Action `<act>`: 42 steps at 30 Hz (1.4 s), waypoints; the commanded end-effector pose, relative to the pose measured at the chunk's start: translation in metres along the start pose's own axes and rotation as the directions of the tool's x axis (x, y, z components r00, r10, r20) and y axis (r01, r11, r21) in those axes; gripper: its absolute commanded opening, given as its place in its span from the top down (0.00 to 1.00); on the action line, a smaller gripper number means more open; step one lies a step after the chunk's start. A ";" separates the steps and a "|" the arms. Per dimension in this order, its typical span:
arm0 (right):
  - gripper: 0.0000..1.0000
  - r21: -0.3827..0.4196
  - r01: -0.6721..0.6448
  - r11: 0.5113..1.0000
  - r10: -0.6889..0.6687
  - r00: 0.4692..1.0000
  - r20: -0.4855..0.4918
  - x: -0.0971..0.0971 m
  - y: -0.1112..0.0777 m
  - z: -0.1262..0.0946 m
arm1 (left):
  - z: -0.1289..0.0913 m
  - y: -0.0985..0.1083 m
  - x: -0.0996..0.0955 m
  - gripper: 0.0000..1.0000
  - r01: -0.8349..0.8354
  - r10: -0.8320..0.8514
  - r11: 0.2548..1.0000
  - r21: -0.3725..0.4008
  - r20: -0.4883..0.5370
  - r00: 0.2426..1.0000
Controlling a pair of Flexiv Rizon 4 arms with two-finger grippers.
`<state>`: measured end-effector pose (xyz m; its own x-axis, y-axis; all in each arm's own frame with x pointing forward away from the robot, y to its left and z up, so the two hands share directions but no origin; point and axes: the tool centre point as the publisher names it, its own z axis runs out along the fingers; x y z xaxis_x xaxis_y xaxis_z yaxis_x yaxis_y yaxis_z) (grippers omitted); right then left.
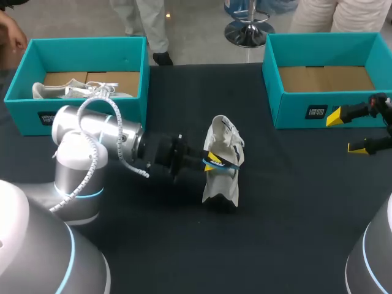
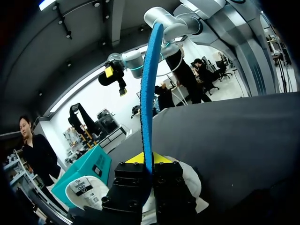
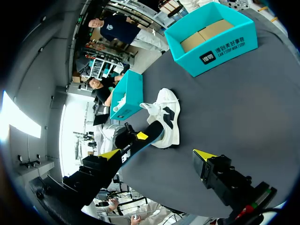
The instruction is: Take the shoe out of the shoebox, open the shoe tongue, remove and reinsert the insole, then place the shoe into the shoebox
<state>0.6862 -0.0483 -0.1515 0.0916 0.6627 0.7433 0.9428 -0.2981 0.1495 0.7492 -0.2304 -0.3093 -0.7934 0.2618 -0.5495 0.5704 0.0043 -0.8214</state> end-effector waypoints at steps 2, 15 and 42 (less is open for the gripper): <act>0.00 -0.003 -0.001 1.000 0.001 1.000 0.002 -0.001 -0.002 0.000 | 0.008 0.006 -0.003 1.00 0.003 -0.003 1.000 -0.004 0.002 1.000; 0.00 -0.003 -0.001 1.000 0.001 1.000 0.002 -0.001 -0.002 0.000 | 0.015 0.023 -0.014 1.00 0.006 -0.005 0.999 -0.037 0.018 1.000; 0.00 -0.003 -0.001 1.000 0.001 1.000 0.002 -0.001 -0.002 0.000 | 0.001 0.001 -0.004 0.91 -0.025 0.025 0.998 -0.052 0.012 1.000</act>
<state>0.6862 -0.0483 -0.1515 0.0917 0.6627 0.7432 0.9428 -0.2980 0.1494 0.7578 -0.2360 -0.3097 -0.7812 0.2496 -0.5722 0.5983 0.0379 -0.8004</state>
